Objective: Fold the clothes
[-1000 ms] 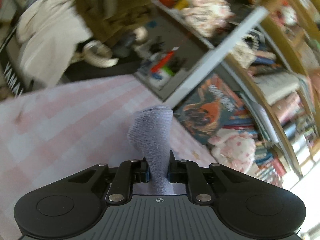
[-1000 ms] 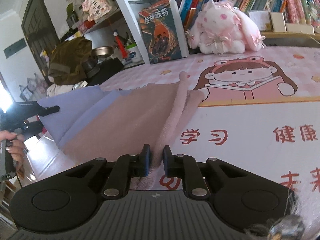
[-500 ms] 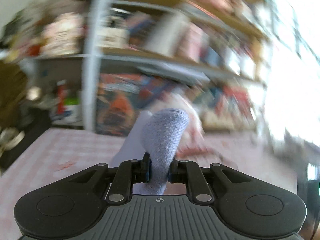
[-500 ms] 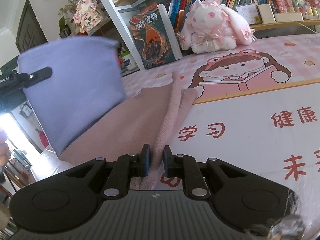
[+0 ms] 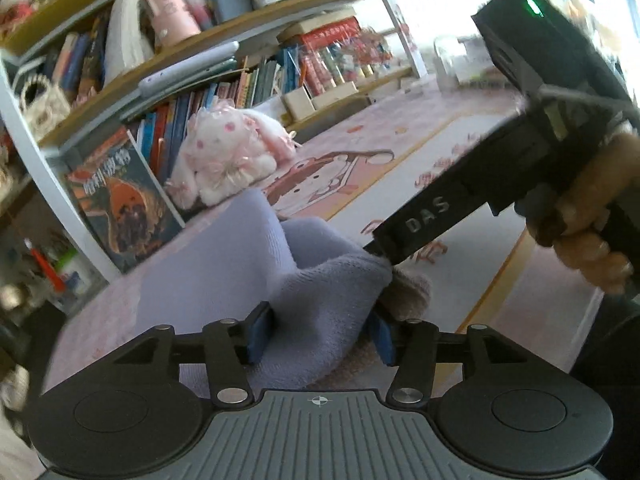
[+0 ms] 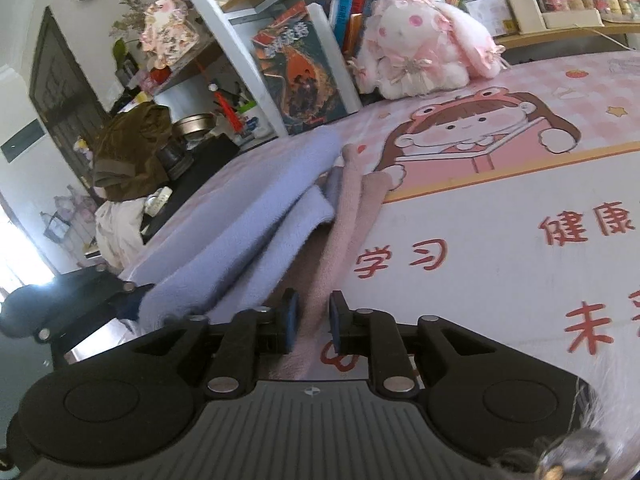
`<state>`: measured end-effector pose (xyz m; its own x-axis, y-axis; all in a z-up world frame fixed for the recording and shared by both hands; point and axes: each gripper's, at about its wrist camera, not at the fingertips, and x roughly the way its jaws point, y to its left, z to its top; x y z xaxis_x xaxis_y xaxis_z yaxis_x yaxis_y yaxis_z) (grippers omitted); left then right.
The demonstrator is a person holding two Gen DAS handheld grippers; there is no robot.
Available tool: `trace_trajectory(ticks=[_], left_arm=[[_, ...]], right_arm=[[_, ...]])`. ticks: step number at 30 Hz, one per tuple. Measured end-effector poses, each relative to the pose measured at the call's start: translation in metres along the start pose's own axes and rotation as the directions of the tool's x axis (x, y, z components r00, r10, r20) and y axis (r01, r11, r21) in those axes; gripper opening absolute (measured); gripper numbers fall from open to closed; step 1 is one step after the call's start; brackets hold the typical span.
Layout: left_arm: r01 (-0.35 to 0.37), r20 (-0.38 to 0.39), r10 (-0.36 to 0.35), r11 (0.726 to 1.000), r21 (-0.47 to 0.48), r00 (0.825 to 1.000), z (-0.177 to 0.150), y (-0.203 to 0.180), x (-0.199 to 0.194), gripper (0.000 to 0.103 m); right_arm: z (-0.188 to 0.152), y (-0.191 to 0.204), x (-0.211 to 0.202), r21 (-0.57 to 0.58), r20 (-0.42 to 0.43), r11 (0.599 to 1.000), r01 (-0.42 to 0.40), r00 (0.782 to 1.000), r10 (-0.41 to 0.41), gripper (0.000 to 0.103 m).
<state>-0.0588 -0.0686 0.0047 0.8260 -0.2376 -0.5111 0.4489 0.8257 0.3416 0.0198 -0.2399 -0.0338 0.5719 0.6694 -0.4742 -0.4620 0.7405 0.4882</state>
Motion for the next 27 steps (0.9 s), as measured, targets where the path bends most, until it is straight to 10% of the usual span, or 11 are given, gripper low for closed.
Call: trace_trajectory(ticks=[5, 14, 24, 27], left_arm=[[0.078, 0.102, -0.06, 0.979, -0.187, 0.993, 0.001, 0.04, -0.031, 0.055], [0.038, 0.179, 0.035, 0.921, -0.387, 0.983, -0.02, 0.095, -0.064, 0.055], [0.0, 0.088, 0.026, 0.958, -0.286, 0.996, -0.032, 0.086, -0.026, 0.054], [-0.024, 0.071, 0.044, 0.965, -0.261, 0.996, -0.027, 0.081, -0.019, 0.054]], right_arm=[[0.012, -0.016, -0.03, 0.104, 0.072, 0.994, -0.038, 0.997, 0.03, 0.036], [0.028, -0.015, -0.02, 0.324, 0.05, 0.904, -0.279, 0.959, 0.278, 0.05], [0.053, 0.0, 0.04, 0.36, -0.01, 0.921, -0.15, 0.986, 0.165, 0.061], [0.063, 0.009, 0.054, 0.314, -0.025, 0.944, -0.1, 0.993, 0.113, 0.046]])
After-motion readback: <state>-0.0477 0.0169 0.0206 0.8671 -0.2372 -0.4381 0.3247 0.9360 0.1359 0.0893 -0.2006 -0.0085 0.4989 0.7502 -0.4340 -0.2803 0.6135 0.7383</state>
